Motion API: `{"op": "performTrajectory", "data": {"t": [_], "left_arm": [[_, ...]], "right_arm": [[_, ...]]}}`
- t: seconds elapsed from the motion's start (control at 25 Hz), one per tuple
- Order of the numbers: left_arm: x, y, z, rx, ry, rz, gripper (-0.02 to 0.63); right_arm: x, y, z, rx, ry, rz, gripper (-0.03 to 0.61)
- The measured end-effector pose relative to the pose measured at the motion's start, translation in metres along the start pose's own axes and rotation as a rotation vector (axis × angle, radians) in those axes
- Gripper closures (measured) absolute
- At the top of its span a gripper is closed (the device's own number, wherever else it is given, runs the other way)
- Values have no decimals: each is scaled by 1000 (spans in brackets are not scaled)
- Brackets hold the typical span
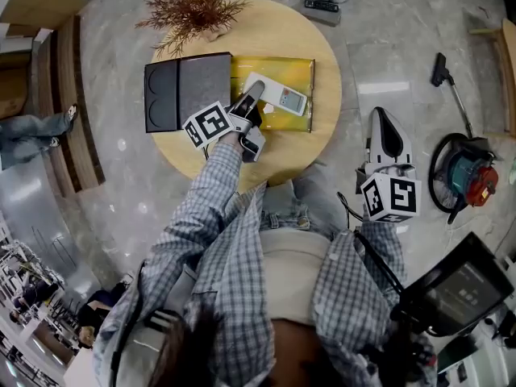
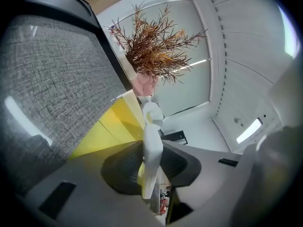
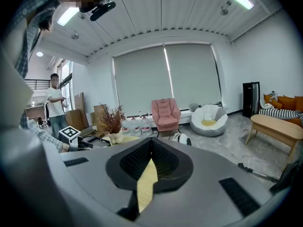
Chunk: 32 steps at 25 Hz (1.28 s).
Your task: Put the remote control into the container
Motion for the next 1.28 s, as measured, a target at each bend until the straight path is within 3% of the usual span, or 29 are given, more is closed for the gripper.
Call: {"op": "performTrajectory", "data": {"t": [0.36, 0.64, 0.88, 1.28], "left_arm": [[2, 6, 16, -46, 68, -12, 514], [-1, 13, 21, -89, 100, -70, 514], [-2, 20, 23, -127, 100, -114, 514], [-2, 25, 28, -224, 90, -105, 514]], "right_arm": [[0, -7, 6, -18, 1, 0, 574], [-1, -9, 12, -30, 3, -1, 574], [-2, -10, 15, -39, 2, -2, 574], [-3, -9, 19, -49, 6, -5, 574]]}}
Point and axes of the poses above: the fingertips, and each gripper's own axes: z forward along the fingers, y to its left, x out of its underside, the point moved 7 cm from there along -z, backward along the fingers, and after that the axes turned 1 degree about -y, right-handed, at the moved point
